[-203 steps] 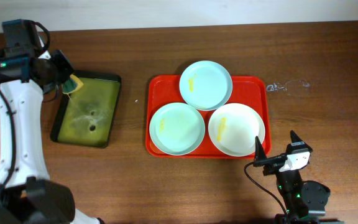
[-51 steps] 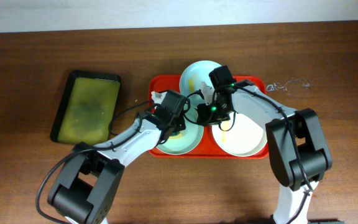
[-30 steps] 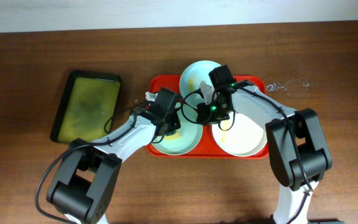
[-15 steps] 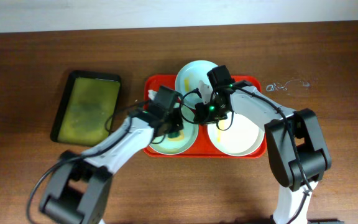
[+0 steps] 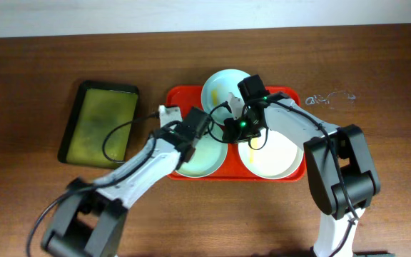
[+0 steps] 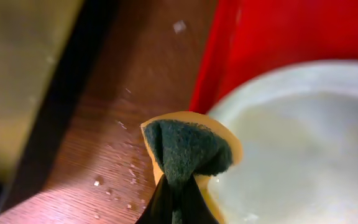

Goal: Clean dirty plates on tray and stack at the side

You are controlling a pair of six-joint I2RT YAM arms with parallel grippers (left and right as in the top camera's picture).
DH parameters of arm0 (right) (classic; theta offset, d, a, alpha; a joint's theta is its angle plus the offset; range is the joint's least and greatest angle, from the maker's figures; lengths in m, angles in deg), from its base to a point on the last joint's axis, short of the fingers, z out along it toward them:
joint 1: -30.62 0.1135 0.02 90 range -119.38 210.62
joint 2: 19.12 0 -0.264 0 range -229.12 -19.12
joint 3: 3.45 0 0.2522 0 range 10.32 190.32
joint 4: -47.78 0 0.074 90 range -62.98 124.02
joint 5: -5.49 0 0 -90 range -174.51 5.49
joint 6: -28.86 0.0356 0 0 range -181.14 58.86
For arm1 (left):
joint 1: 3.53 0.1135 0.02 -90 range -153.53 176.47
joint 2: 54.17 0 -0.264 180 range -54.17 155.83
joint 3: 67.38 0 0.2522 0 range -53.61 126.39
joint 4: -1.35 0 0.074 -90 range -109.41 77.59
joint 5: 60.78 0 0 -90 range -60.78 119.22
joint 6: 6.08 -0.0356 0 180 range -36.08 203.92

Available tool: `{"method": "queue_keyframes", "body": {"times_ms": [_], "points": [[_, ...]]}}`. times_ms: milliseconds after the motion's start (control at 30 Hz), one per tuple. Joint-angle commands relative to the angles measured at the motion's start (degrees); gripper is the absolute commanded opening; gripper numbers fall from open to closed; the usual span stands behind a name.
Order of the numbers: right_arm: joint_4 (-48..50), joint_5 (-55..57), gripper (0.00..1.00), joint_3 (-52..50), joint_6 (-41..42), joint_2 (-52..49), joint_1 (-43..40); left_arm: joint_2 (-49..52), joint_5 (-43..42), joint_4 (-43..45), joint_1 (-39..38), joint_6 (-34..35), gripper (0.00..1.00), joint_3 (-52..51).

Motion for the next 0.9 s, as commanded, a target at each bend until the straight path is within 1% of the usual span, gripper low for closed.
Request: {"method": "queue_keyframes", "body": {"times_ms": [0,33,67,100,133,167,200,233,267,300,333,367,400,433,467,533,567,600,633,733,767,800,833,867], "points": [[-0.07,1.49,0.13,-0.35,-0.44,-0.81,-0.11,-5.22,-3.45,-0.44,3.08,-0.87,0.0,-0.28],[-0.07,1.49,0.13,-0.35,-0.44,-0.81,-0.11,-6.97,-7.74,-0.04,4.55,-0.87,0.0,-0.26],[-0.09,1.53,0.1,-0.35,-0.44,-0.81,-0.11,-9.86,-11.65,-0.07,7.06,-0.87,0.0,-0.15],[-1.09,3.1,0.04,0.22,-0.55,-0.35,-0.09,-14.45,-15.89,-0.66,11.76,-0.87,0.0,-0.15],[-2.38,3.41,0.04,0.92,-0.9,0.63,-0.04,-18.23,-16.63,-3.61,16.94,-0.87,0.0,-0.15],[-3.08,4.33,0.04,1.05,-0.83,2.32,0.33,-19.37,-16.65,-5.7,19.98,-0.9,0.0,-0.17],[-3.43,6.14,0.04,1.07,-0.81,5.09,1.73,-19.43,-16.44,-9.66,23.89,-0.92,0.0,-0.17],[-3.91,13.9,0.04,1.25,0.48,9.88,5.22,-19.26,-16.46,-13.0,26.97,-0.92,0.0,-0.2],[-4.76,20.7,0.04,1.84,1.9,12.33,7.41,-19.26,-16.44,-13.84,28.46,-0.92,0.0,-0.2],[-6.75,30.73,0.04,3.32,2.27,16.11,11.23,-19.26,-16.44,-14.51,29.86,-0.92,0.0,-0.2],[-8.31,37.07,0.04,4.52,2.27,18.08,13.33,-19.26,-16.44,-15.23,30.82,-0.96,0.0,-0.2],[-9.88,44.41,0.04,6.01,2.25,19.91,15.39,-19.26,-16.44,-15.78,31.34,-2.05,0.0,-0.2],[-11.08,55.25,0.04,8.59,2.19,22.18,18.34,-19.26,-16.44,-15.91,31.58,-5.38,0.0,-0.22],[-11.06,60.0,0.04,9.81,0.37,23.17,19.93,-19.26,-16.44,-16.06,31.58,-7.15,0.0,-0.22],[-10.43,64.65,0.04,11.52,-3.58,23.74,21.86,-19.26,-16.44,-16.61,31.58,-7.37,0.0,-0.24],[-5.84,73.2,0.04,12.96,-10.19,23.74,24.41,-19.26,-16.44,-16.61,31.58,-7.37,0.0,-0.24],[0.92,78.42,0.04,12.98,-20.61,23.71,26.43,-19.26,-16.44,-16.61,31.58,-7.39,0.0,-0.24],[4.22,79.84,0.04,12.98,-26.93,23.71,27.34,-19.26,-16.44,-16.79,31.58,-7.39,0.0,-0.28],[8.68,81.7,0.04,12.98,-36.65,23.71,28.59,-19.26,-16.46,-16.79,31.58,-7.39,0.0,-0.52],[20.26,90.51,0.04,12.98,-55.49,23.71,32.65,-19.26,-16.46,-16.26,31.58,-7.37,0.0,-1.49],[21.4,91.12,0.04,12.98,-59.41,23.71,33.53,-19.26,-16.46,-15.91,31.58,-7.37,0.0,-1.77],[22.67,91.45,0.04,12.98,-65.53,23.71,34.86,-19.26,-16.48,-15.5,31.58,-7.37,0.0,-2.01],[22.67,91.45,0.04,12.98,-68.3,23.71,35.56,-19.26,-16.46,-15.32,31.58,-7.37,0.0,-2.01],[22.64,91.45,0.04,12.98,-68.3,23.71,35.91,-19.26,-16.46,-15.08,31.58,-7.37,0.0,-2.01]]}}
